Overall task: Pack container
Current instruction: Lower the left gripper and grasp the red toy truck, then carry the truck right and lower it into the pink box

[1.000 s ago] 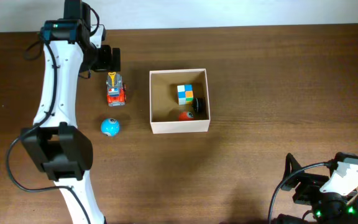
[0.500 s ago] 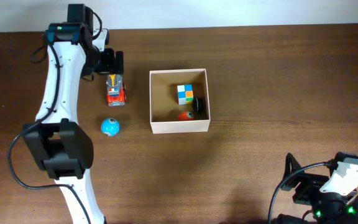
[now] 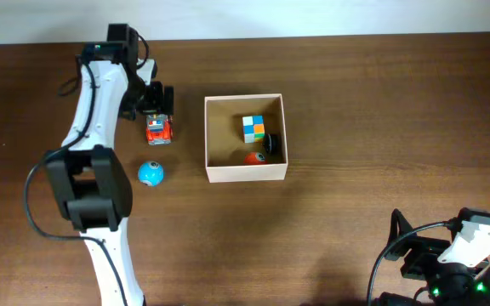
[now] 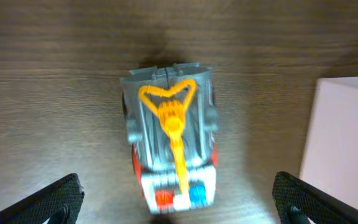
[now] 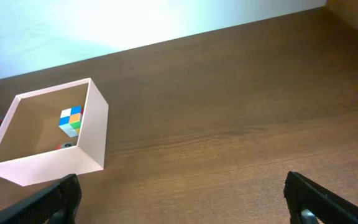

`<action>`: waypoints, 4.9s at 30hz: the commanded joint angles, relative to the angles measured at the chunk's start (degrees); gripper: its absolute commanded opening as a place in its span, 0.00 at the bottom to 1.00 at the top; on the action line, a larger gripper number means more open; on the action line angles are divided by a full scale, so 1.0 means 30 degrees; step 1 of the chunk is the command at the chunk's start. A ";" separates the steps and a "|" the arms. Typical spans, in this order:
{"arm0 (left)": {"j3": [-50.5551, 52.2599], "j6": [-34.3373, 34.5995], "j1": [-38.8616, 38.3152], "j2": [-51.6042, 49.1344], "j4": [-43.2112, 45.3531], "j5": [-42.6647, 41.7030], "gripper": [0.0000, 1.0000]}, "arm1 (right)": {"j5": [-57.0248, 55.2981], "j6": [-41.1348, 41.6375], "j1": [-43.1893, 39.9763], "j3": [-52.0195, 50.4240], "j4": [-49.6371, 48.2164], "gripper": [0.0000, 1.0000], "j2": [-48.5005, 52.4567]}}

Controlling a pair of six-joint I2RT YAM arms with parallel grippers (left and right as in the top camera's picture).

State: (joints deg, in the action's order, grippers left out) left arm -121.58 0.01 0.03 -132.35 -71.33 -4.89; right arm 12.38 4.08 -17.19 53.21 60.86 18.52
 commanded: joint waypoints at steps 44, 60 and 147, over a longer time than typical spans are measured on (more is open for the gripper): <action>0.0197 0.0430 -0.1224 -0.1239 0.0925 0.2718 0.73 | 0.0175 -0.0087 -0.0153 0.0233 -0.0058 0.99 -0.0146; 0.0197 0.0430 -0.1209 -0.1239 0.0772 0.2718 0.53 | 0.0168 -0.0087 -0.0153 0.0233 -0.0058 0.99 -0.0146; -0.8619 0.4641 -0.7308 -0.1100 -0.8131 0.0073 0.42 | 0.0175 -0.0087 -0.0153 0.0233 -0.0058 0.99 -0.0146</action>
State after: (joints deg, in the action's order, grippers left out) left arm -149.05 13.13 -21.28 -135.76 -96.25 -5.34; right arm 12.38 4.03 -17.19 53.21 60.86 18.52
